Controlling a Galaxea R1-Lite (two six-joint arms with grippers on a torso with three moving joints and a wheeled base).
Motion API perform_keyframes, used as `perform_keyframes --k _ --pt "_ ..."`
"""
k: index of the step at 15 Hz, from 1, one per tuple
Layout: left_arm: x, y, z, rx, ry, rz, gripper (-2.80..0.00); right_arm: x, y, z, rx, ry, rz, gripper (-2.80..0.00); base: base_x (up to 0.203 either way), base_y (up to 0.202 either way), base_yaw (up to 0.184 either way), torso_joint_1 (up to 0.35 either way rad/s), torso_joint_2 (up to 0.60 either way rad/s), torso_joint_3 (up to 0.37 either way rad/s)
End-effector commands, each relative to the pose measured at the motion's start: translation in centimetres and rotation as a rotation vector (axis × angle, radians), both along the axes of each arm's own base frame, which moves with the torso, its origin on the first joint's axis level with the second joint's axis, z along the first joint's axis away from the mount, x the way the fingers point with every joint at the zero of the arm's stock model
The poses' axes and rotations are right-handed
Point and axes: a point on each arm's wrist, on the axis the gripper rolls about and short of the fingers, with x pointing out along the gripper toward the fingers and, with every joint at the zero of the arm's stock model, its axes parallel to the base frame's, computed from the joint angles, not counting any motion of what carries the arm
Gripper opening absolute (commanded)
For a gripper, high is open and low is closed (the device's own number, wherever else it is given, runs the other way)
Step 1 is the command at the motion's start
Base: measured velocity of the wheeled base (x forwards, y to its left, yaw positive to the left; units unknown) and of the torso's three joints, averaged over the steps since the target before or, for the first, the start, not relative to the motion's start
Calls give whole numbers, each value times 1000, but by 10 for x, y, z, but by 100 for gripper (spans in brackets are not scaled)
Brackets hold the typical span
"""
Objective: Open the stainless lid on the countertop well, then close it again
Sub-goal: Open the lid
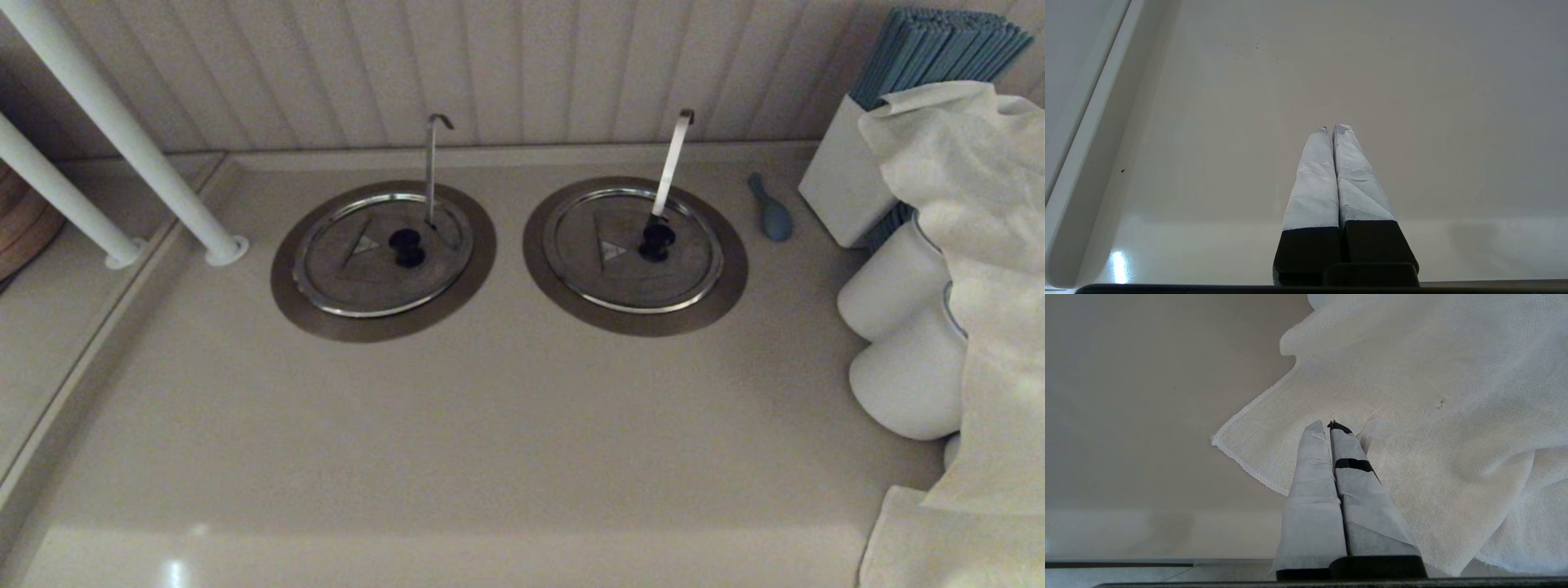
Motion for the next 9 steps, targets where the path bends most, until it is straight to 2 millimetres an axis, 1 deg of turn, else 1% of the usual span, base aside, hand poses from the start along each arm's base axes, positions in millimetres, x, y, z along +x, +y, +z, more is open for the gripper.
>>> perform_keyframes --k 1,9 --pt "0 0 0 0 1 0 -280 0 0 0 -1 0 2 -280 0 0 0 0 0 0" --pt "0 0 0 2 4 -1 -280 0 0 0 -2 1 1 -280 0 0 0 0 0 0"
